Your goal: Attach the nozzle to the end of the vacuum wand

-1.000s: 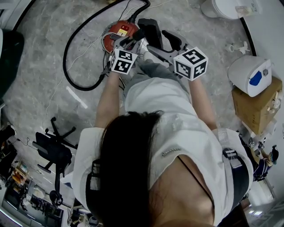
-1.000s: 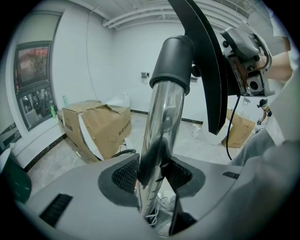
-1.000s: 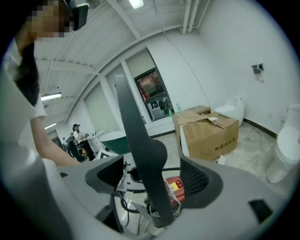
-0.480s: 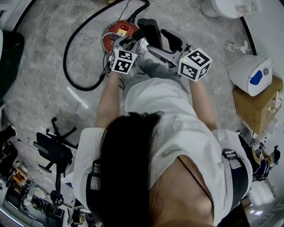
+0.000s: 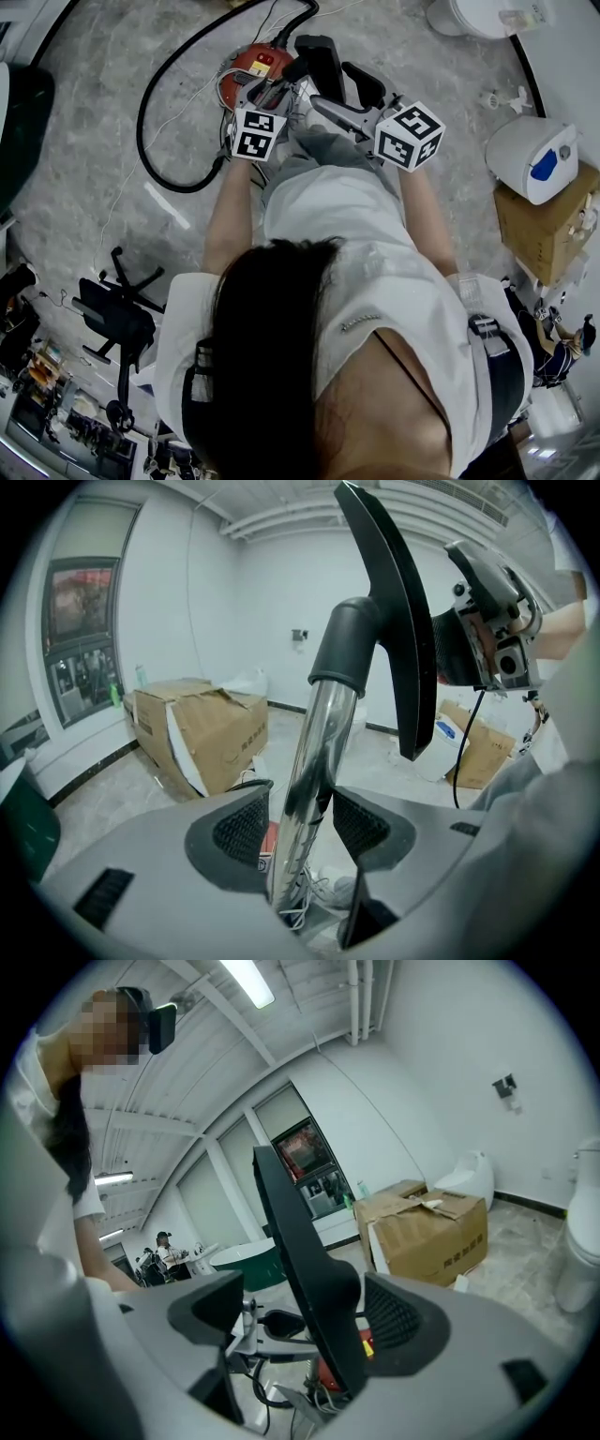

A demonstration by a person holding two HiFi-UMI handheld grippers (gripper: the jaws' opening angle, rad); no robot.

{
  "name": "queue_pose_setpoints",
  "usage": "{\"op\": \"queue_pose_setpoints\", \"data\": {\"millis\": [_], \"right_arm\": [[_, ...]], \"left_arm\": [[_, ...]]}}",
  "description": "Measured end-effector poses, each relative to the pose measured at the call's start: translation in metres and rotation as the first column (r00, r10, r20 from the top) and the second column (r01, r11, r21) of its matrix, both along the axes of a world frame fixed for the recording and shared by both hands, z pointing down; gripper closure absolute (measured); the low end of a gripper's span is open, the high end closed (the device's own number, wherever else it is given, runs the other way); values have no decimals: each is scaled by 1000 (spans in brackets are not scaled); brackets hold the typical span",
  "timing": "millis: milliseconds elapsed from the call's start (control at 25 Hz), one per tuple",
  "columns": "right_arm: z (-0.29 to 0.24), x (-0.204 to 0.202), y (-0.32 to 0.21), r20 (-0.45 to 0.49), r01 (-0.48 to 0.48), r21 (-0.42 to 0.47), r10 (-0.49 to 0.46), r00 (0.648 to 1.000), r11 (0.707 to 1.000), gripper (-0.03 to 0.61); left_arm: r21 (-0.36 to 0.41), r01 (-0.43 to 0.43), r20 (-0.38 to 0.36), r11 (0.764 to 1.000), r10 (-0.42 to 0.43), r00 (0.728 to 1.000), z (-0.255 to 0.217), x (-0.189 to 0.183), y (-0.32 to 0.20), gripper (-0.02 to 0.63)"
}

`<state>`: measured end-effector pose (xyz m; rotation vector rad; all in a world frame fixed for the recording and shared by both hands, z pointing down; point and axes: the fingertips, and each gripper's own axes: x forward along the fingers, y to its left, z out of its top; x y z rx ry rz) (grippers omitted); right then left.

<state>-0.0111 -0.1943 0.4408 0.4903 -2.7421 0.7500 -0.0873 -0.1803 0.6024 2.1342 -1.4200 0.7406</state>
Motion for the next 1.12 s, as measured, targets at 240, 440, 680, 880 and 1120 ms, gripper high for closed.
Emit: {"op": "queue_pose_setpoints", "data": {"millis": [240, 440, 680, 880, 1120], "right_arm": [[-3, 9, -4, 6, -41, 21, 40, 999, 999, 190], [1, 16, -3, -5, -68, 30, 68, 998, 997, 187], [-5, 25, 0, 2, -98, 52, 98, 995, 994, 187], [-2, 30, 7, -32, -90, 40, 92, 995, 995, 187], [-1, 34, 12, -86, -116, 95, 124, 989, 989, 189]], "left_arm": [[12, 57, -61, 998, -56, 997, -15, -2, 12, 382], [20, 80, -93, 997, -78, 993, -25, 0, 19, 374], [61, 144, -136, 988, -134, 981, -48, -2, 25, 374], [100, 201, -176, 975, -181, 968, -74, -5, 33, 374], [139, 235, -204, 962, -205, 957, -101, -3, 37, 374]]}}
